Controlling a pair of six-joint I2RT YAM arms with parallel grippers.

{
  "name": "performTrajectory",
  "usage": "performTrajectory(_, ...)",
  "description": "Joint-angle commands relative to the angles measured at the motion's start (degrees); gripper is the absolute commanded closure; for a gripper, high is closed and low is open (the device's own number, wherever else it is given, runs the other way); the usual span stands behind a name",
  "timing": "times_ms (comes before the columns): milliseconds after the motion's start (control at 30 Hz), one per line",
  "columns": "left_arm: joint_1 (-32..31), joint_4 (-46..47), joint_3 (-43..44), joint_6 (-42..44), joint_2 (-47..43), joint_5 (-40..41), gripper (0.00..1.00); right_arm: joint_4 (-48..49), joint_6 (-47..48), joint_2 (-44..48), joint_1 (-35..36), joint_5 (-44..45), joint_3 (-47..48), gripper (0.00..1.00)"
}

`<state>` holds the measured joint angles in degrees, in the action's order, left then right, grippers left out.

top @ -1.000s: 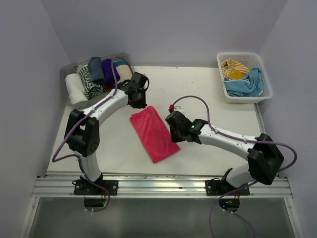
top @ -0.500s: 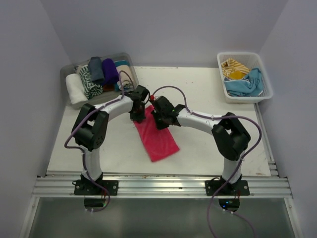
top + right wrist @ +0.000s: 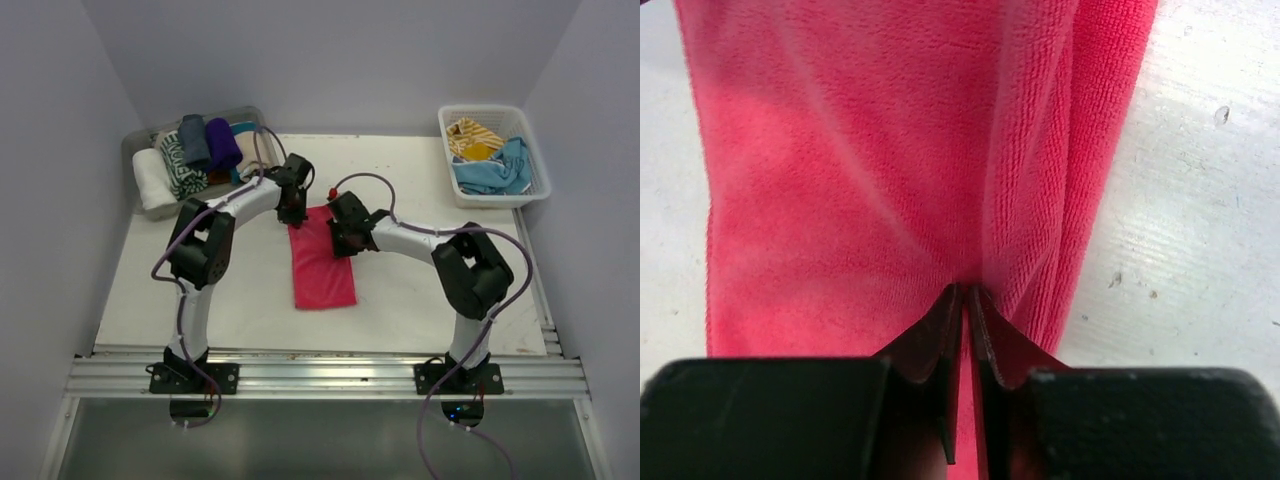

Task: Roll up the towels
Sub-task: Fold the towel

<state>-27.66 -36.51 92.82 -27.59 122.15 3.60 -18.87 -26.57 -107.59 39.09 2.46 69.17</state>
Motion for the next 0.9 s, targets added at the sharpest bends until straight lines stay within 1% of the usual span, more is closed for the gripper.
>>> performTrajectory(0, 0.33, 0.66, 2.63, 1.93, -3.75, 0.1, 0.96, -0.91, 0.55, 7.19, 0.2, 1.23, -0.52, 0.88)
performTrajectory(33, 0.33, 0.39, 2.29, 2.19, -5.06, 0.27, 0.92, -0.73, 1.16, 8.61, 0.28, 0.8, -0.87, 0.82)
performTrajectory(67, 0.24, 0.39, 2.02, 2.28, -7.69, 0.45, 0.9, -0.81, 1.51, 9.93, 0.28, 0.79, -1.22, 0.79)
performTrajectory(133, 0.24, -0.14, 0.97, 2.63, -10.43, 0.88, 0.85, -2.04, 2.83, 13.01, 0.89, 1.23, -2.63, 0.75)
performTrajectory(200, 0.33, -1.53, -0.26, 2.72, -14.47, 1.06, 0.83, -3.96, 3.71, 15.55, 2.73, 3.16, -4.64, 0.74)
performTrajectory(300, 0.33, -0.68, -7.01, 2.72, -21.14, -1.39, 0.82, -6.17, 5.21, 17.67, 5.81, 7.02, -8.59, 0.68)
performTrajectory(333, 0.24, -0.32, -11.65, 2.37, -22.99, -2.18, 0.81, -6.44, 5.56, 19.07, 8.26, 7.82, -9.74, 0.67)
performTrajectory(367, 0.15, 0.38, -14.13, 2.2, -26.57, -3.32, 0.8, -6.7, 5.3, 19.69, 9.33, 8.52, -10.97, 0.62)
performTrajectory(400, 0.06, 0.65, -16.76, 1.85, -28.44, -3.59, 0.79, -7.14, 4.95, 20.31, 10.21, 9.4, -13.33, 0.6)
performTrajectory(433, -0.11, 0.91, -21.92, 1.23, -30.2, -4.9, 0.78, -7.4, 3.47, 20.92, 11.35, 9.41, -14.49, 0.59)
performTrajectory(500, -0.38, 1.7, -27.05, 0.53, -35.47, -6.4, 0.74, -7.41, 2.05, 23.29, 11.8, 9.23, -17.74, 0.58)
performTrajectory(533, -0.46, 2.06, -31.77, 0.09, -37.05, -6.84, 0.7, -7.41, 0.65, 24.17, 11.88, 9.4, -18.79, 0.58)
performTrajectory(567, -0.9, 2.75, -33.91, -0.96, -39.94, -7.8, 0.68, -7.14, 0.03, 26.18, 11.97, 9.23, -19.76, 0.57)
performTrajectory(633, -1.43, 3.72, -39.43, -2.98, -42.24, -9.65, 0.64, -6.62, -1.46, 27.78, 11.89, 8.27, -21.87, 0.53)
performTrajectory(700, -2.31, 6.97, -42.88, -4.74, -44.8, -13.25, 0.61, -5.13, -2.43, 28.93, 11.8, 6.6, -23.45, 0.52)
performTrajectory(733, -2.48, 8.55, -46.11, -6.75, -46.2, -14.48, 0.56, -4.42, -3.05, 28.84, 11.8, 5.55, -23.9, 0.51)
performTrajectory(767, -2.75, 10.3, -47.8, -7.64, -46.82, -17.19, 0.55, -3.81, -3.31, 28.58, 11.8, 4.93, -24.16, 0.51)
performTrajectory(800, -2.84, 14.15, -49.38, -8.61, -47.43, -18.52, 0.53, -2.76, -3.58, 27.88, 11.71, 4.4, -24.43, 0.51)
performTrajectory(833, -3.01, 15.67, -51.83, -10.27, -48.05, -19.32, 0.5, -2.05, -4.28, 27.7, 11.71, 3.87, -24.6, 0.51)
performTrajectory(867, -3.45, 18.12, -52.73, -10.9, -48.32, -19.94, 0.5, -1.26, -4.72, 27.61, 11.54, 2.39, -24.78, 0.51)
